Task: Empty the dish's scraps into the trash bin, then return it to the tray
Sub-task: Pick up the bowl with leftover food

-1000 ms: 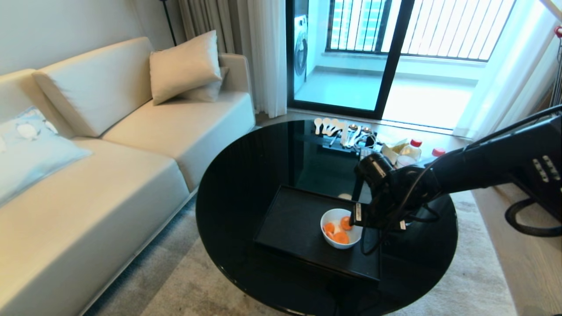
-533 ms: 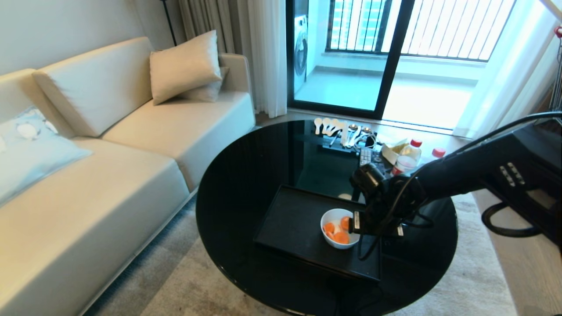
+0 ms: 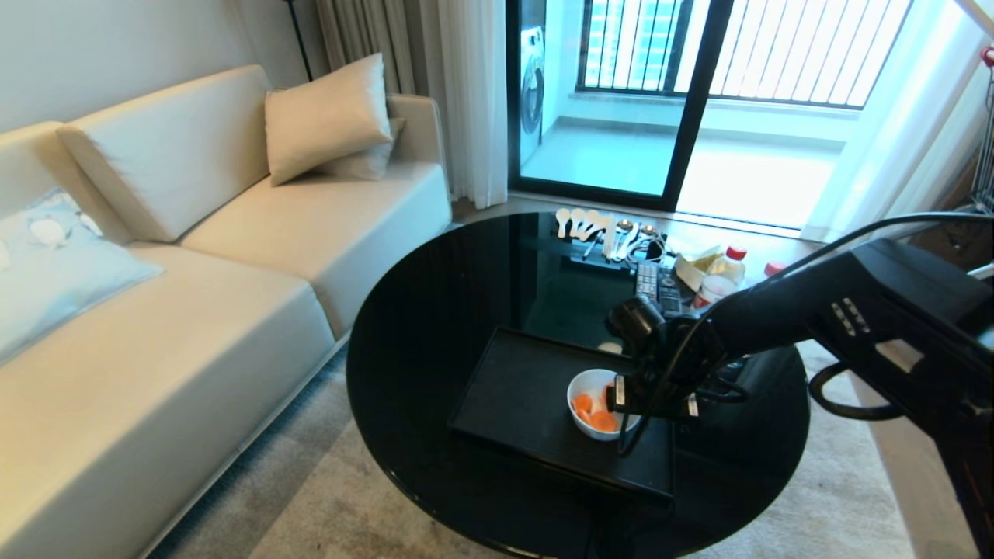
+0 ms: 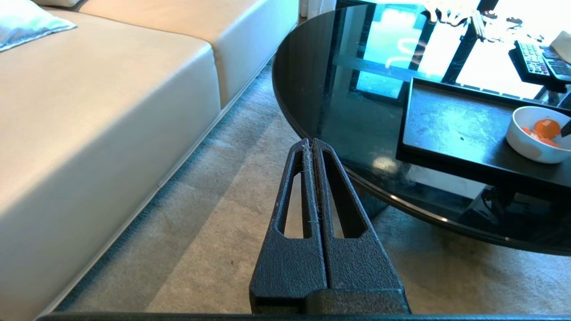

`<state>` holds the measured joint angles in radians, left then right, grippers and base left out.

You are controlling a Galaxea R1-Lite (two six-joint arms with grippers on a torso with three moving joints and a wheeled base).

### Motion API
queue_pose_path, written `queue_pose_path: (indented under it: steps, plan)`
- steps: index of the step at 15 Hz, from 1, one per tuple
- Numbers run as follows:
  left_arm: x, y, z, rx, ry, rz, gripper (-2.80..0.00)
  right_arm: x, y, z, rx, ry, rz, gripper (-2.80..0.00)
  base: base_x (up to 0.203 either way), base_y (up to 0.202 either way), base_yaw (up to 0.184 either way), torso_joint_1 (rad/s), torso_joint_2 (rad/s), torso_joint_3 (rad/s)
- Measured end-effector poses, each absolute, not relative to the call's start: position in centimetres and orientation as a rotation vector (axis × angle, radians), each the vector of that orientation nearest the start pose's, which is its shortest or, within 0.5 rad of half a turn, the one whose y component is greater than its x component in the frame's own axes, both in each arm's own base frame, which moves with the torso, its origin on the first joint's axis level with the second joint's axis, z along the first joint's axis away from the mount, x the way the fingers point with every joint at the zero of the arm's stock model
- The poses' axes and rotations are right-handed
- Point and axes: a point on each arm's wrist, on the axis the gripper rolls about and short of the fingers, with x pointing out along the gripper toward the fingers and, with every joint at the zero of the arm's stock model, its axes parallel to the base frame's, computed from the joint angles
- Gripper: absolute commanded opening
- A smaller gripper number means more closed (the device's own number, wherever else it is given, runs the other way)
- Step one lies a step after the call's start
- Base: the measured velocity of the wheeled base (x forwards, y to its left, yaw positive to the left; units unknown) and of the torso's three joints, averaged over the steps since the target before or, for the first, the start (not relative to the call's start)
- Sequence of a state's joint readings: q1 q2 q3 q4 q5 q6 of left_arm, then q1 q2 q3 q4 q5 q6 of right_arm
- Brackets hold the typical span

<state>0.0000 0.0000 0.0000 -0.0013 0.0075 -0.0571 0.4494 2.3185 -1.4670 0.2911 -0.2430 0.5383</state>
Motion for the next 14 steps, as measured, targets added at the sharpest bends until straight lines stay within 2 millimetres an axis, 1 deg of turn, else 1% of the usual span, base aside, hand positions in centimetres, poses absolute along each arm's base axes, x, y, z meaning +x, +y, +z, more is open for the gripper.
queue_pose_path:
  steps: [6,14]
  plan:
    - [-2.3,0.0,7.6,-0.058,-0.001,0.008,-2.80,38.6,17.9,3.2,0.090,1.094,-0.117,0.00,0.000,0.000,0.000,0.000,0.00,0.000]
    - [-2.3,0.0,7.6,-0.057,-0.001,0.007,-2.80,38.9,17.6,2.4,0.103,1.103,-0.137,0.00,0.000,0.000,0.000,0.000,0.00,0.000]
